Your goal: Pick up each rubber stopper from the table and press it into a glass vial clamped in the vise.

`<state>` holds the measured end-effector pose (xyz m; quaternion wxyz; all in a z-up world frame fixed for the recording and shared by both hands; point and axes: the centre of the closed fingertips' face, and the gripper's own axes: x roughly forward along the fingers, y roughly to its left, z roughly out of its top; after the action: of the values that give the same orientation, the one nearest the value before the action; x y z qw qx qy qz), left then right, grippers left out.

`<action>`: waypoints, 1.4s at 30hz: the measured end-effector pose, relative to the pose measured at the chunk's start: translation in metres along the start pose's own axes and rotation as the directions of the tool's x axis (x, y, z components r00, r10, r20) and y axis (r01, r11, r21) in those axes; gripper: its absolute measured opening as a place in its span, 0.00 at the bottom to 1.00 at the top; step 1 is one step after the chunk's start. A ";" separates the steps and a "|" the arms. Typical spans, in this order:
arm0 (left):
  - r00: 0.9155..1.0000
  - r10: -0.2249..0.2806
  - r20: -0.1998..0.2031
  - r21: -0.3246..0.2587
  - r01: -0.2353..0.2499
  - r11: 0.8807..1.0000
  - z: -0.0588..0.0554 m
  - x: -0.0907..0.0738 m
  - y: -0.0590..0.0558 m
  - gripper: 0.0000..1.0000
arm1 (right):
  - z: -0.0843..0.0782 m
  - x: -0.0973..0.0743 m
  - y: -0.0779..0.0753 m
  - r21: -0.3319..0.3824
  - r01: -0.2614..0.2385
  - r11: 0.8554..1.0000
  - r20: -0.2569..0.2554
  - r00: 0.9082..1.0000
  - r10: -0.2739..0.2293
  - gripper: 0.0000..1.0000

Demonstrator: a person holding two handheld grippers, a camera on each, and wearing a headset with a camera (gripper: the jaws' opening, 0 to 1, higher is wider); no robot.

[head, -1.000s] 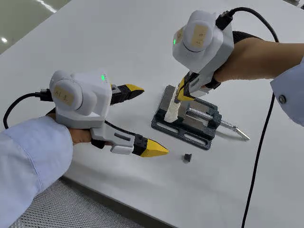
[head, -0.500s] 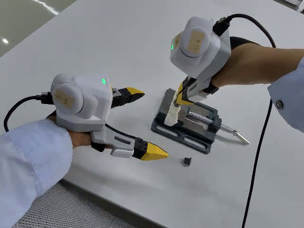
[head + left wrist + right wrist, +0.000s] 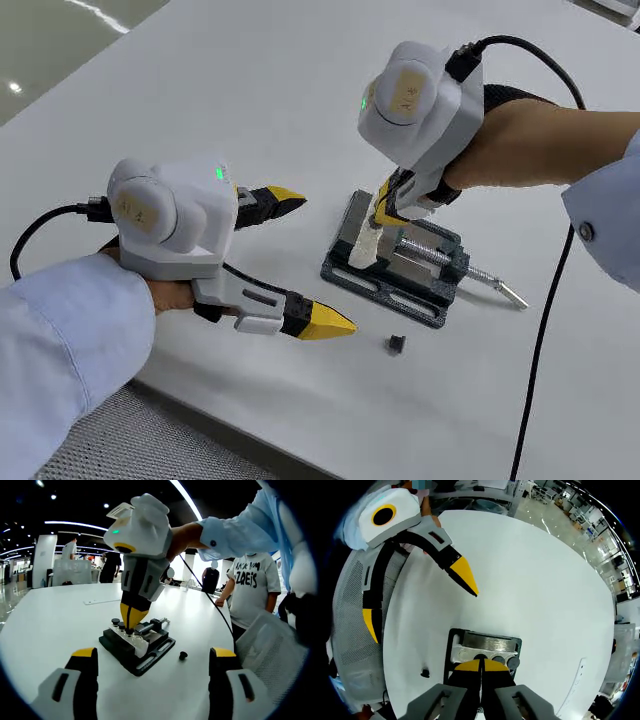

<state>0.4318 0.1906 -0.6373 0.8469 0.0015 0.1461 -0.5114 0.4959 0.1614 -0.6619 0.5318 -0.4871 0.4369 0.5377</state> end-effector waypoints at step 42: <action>0.999 -0.004 -0.039 0.001 0.004 1.000 0.000 0.000 -0.009 0.89 | -0.014 -0.021 0.022 0.212 0.040 0.977 0.303 0.947 -0.104 0.19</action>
<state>0.4238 0.1861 -0.6360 0.8427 0.0115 0.1625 -0.5131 0.4741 0.1435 -0.6441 0.6604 -0.3547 0.3815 0.5408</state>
